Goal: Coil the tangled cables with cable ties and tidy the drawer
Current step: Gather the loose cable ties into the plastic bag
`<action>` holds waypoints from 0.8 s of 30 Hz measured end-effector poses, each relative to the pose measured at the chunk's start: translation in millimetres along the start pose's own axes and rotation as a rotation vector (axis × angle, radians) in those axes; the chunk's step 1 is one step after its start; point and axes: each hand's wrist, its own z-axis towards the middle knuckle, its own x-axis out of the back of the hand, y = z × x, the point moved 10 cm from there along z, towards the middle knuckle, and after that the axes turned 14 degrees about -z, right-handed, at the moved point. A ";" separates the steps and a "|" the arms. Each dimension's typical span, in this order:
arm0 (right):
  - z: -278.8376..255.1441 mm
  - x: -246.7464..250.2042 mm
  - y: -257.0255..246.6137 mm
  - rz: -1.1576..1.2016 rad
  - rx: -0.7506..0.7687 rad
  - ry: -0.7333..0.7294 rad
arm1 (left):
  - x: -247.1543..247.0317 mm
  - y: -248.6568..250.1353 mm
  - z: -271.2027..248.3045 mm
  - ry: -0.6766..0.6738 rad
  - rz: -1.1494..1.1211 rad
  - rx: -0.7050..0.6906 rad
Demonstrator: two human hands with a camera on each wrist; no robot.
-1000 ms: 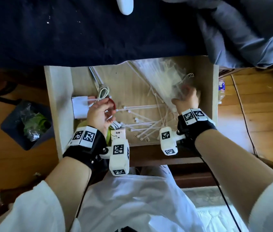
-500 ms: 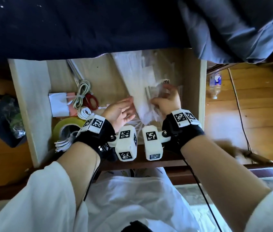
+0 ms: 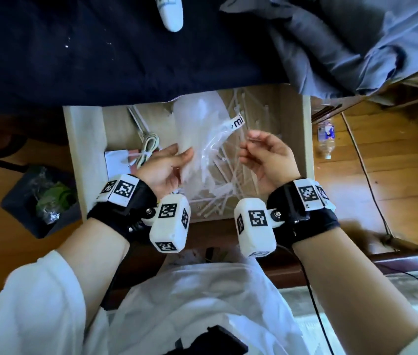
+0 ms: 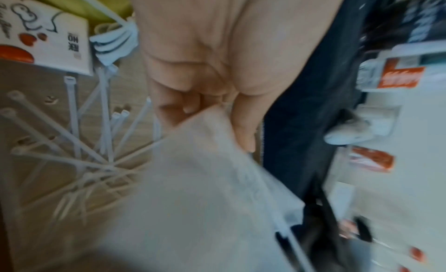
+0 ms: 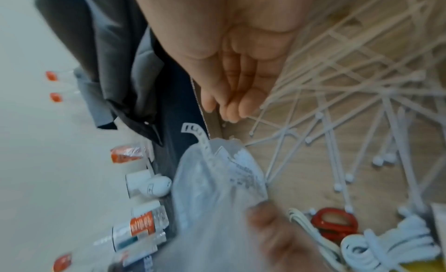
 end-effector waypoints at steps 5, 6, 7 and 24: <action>-14.9 -21.1 -33.4 -0.482 0.264 -0.057 | -4.5 14.5 -44.9 -0.055 -0.055 0.051; -20.2 -33.5 -39.2 -0.571 0.304 -0.092 | -8.2 16.1 -54.3 -0.083 -0.039 0.067; -25.1 -45.7 -45.1 -0.660 0.353 -0.122 | -12.7 17.8 -62.7 -0.120 -0.034 0.075; -43.0 -69.7 -52.4 -0.071 0.099 -0.122 | -26.7 44.2 -82.1 -0.249 0.367 -0.257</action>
